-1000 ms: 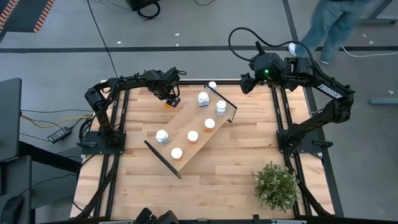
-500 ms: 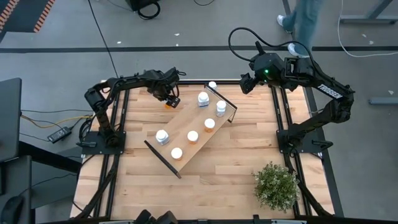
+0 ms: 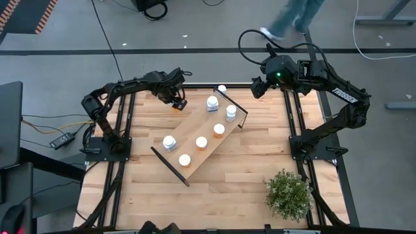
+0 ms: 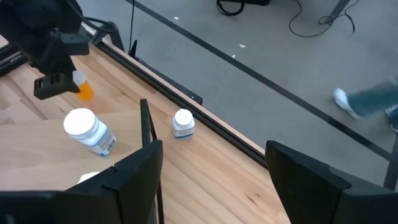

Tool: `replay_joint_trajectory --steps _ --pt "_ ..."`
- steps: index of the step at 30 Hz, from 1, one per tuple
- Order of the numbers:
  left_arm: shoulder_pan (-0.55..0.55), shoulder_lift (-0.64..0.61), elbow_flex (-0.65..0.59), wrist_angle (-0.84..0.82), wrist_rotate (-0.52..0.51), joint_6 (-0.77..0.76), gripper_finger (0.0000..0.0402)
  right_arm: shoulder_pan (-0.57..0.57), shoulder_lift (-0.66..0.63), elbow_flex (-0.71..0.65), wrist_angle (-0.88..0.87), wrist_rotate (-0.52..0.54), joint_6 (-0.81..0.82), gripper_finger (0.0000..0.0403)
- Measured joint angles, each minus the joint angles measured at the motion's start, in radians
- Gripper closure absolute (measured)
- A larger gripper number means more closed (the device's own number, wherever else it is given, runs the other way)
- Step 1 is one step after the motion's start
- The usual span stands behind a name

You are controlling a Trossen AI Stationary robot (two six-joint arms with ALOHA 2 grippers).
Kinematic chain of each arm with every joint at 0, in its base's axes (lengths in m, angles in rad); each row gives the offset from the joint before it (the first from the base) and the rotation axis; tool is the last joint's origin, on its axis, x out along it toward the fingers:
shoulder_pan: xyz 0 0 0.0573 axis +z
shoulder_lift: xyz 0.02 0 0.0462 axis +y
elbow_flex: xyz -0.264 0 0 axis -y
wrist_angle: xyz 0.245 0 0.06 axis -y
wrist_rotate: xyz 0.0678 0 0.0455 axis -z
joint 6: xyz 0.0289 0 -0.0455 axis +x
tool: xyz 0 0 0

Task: Pick and place medicine bottles onto shelf by color
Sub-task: Put the orange pill bottle on the shelf

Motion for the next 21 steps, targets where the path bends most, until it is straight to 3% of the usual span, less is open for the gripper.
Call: replay_joint_trajectory --steps 18,21 --pt "-0.001 -0.174 0.003 -0.029 0.045 -0.053 0.0172 0.0 0.0 0.0 0.0 0.003 -0.024 0.0111" --pt "-0.011 -0.189 0.054 -0.088 0.052 -0.047 0.0179 0.0 0.0 0.0 0.0 0.003 -0.026 0.0111"
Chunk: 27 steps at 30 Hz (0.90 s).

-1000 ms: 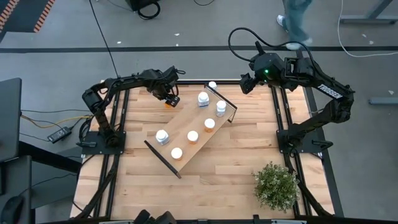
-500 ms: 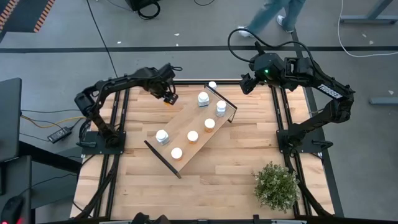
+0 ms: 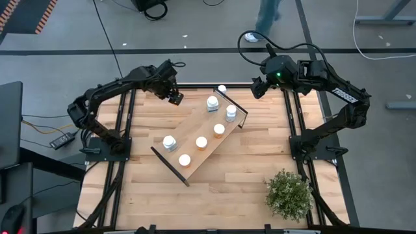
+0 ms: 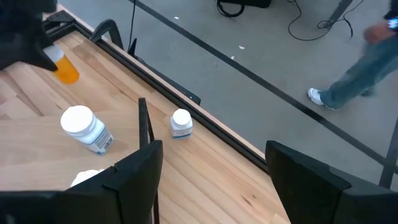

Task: Pick and place medicine bottles onto shelf by color
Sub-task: Put the orange pill bottle on the shelf

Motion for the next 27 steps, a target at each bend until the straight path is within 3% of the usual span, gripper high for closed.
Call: replay_joint_trajectory --steps 5,15,27 --pt "-0.041 0.001 0.164 -0.1 -0.002 0.078 0.0177 0.0 0.0 0.0 0.0 0.0 -0.016 0.0111" --pt "-0.127 0.003 0.462 -0.385 -0.025 0.074 0.018 0.0 0.0 0.0 0.001 0.0 -0.02 0.0111" --pt "-0.332 0.004 0.528 -0.441 -0.024 -0.042 0.0176 0.0 0.0 0.0 0.001 -0.03 -0.037 0.0111"
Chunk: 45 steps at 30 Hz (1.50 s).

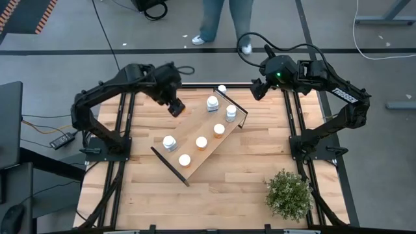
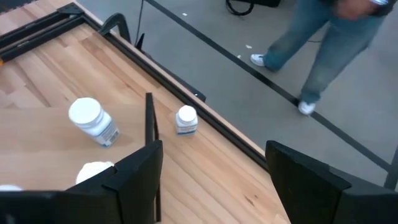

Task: Pick and place medicine bottles onto shelf by color
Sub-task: Put the orange pill bottle on the shelf

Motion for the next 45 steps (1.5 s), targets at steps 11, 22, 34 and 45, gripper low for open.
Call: replay_joint_trajectory --steps 11,22,34,45 --pt "-0.184 0.077 -0.001 -0.021 0.019 -0.048 0.0172 0.001 0.0 0.0 0.0 -0.094 0.018 0.0111" --pt "-0.21 0.173 -0.001 -0.084 0.005 0.022 0.0175 0.004 0.0 0.0 0.0 -0.13 0.079 0.0111" --pt "-0.212 0.233 0.0 -0.063 -0.045 0.083 0.0177 0.03 0.0 0.0 -0.002 -0.132 0.079 0.0111" --pt "-0.212 0.238 -0.002 -0.064 -0.045 0.057 0.0162 0.064 0.0 0.0 -0.004 -0.131 0.079 0.0111"
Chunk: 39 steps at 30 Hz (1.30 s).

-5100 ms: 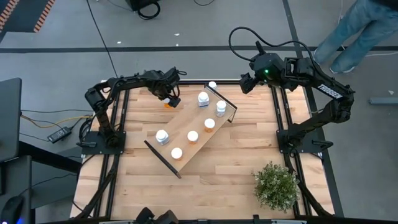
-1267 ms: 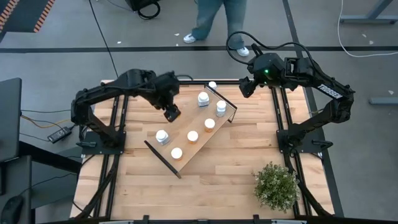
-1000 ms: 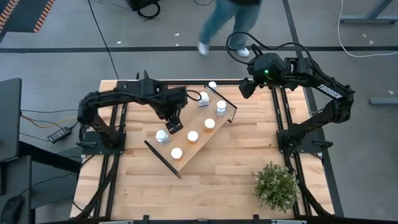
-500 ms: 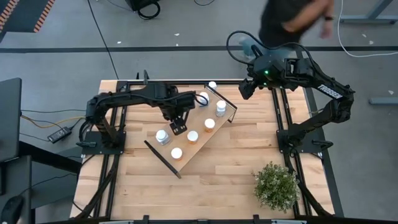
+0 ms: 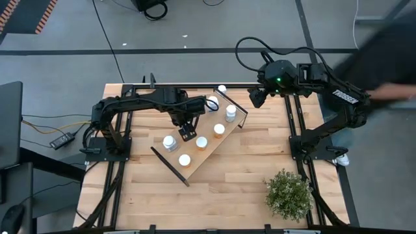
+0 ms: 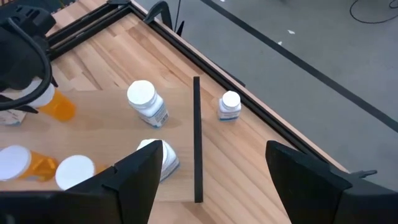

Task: Pick and place medicine bottles onto shelf by color
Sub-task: Put the orange pill bottle on the shelf, then put the white pill bottle on the shelf

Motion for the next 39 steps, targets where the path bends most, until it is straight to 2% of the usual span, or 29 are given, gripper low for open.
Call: replay_joint_trajectory --steps 6,15,22,27,32,39 --pt "0.0 0.0 0.0 0.0 0.0 -0.043 0.0145 0.0 0.0 0.0 -0.017 0.002 0.0 0.0111" --pt "-0.006 -0.012 0.004 -0.002 0.002 -0.046 0.0079 0.0 0.0 0.0 -0.02 0.003 -0.008 0.0111" --pt "0.037 -0.018 0.165 -0.033 -0.01 -0.046 0.0044 0.0 0.0 0.0 -0.02 0.003 -0.008 0.0111" --pt "0.114 -0.019 0.298 0.012 -0.101 -0.044 0.0046 -0.006 0.0 0.0 -0.016 0.003 -0.008 0.0111" --pt "0.232 -0.02 0.346 0.14 -0.113 -0.037 0.0053 -0.032 0.004 0.0 0.007 0.003 0.001 0.0111" --pt "0.396 0.015 0.348 0.405 0.018 -0.069 0.0053 -0.094 0.03 0.0 0.025 -0.03 0.056 0.0111"
